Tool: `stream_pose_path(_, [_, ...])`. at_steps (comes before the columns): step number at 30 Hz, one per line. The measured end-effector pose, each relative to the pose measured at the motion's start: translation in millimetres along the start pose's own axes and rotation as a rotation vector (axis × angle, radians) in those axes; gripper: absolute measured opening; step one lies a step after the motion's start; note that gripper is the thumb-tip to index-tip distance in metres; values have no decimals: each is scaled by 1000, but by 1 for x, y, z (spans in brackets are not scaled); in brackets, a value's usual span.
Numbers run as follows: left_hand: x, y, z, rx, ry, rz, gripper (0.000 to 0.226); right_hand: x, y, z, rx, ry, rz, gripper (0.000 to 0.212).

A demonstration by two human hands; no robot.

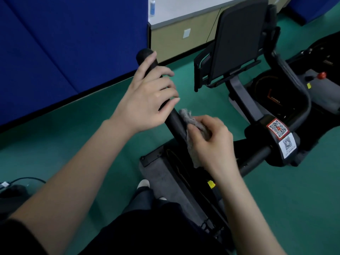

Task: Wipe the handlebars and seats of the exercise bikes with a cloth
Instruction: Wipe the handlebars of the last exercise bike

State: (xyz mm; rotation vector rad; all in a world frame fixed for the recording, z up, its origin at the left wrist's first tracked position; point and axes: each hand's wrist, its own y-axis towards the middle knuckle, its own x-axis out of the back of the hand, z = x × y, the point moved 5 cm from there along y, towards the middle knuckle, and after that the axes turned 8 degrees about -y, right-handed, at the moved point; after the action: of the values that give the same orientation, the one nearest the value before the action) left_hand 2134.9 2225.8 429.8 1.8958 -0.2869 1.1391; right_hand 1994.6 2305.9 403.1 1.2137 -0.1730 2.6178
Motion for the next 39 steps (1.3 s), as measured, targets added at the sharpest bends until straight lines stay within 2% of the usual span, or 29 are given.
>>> stream_pose_path(5, [-1, 1, 3, 13, 47, 42, 30, 6, -17, -2, 95, -169, -100, 14])
stream_pose_path(10, [-4, 0, 2, 18, 47, 19, 28, 9, -32, 2, 89, -56, -298, 12])
stream_pose_path(12, [-3, 1, 4, 18, 28, 12, 28, 6, -32, 7, 81, -23, -326, 13])
stream_pose_path(15, [-3, 0, 7, 13, 1, 14, 28, 9, -44, 4, 81, -53, -341, 15])
stream_pose_path(20, [-4, 0, 10, -17, -50, 14, 28, 6, -68, 4, 51, -179, -465, 25])
stream_pose_path(24, [-4, -1, 12, -55, -58, 15, 28, -5, -78, 8, -43, -213, -688, 24])
stream_pose_path(28, [0, 1, 13, -99, -71, 50, 30, -18, -91, 15, -214, -248, -939, 16])
stream_pose_path(33, [-1, -1, 18, -177, -111, 129, 33, -51, -97, 32, -461, -104, -1227, 16])
stream_pose_path(36, [-1, -1, 21, -202, -127, 157, 35, -67, -87, 44, -517, -52, -1361, 15])
stream_pose_path(39, [0, -1, 21, -202, -162, 172, 35, -82, -70, 58, -488, -57, -1429, 13])
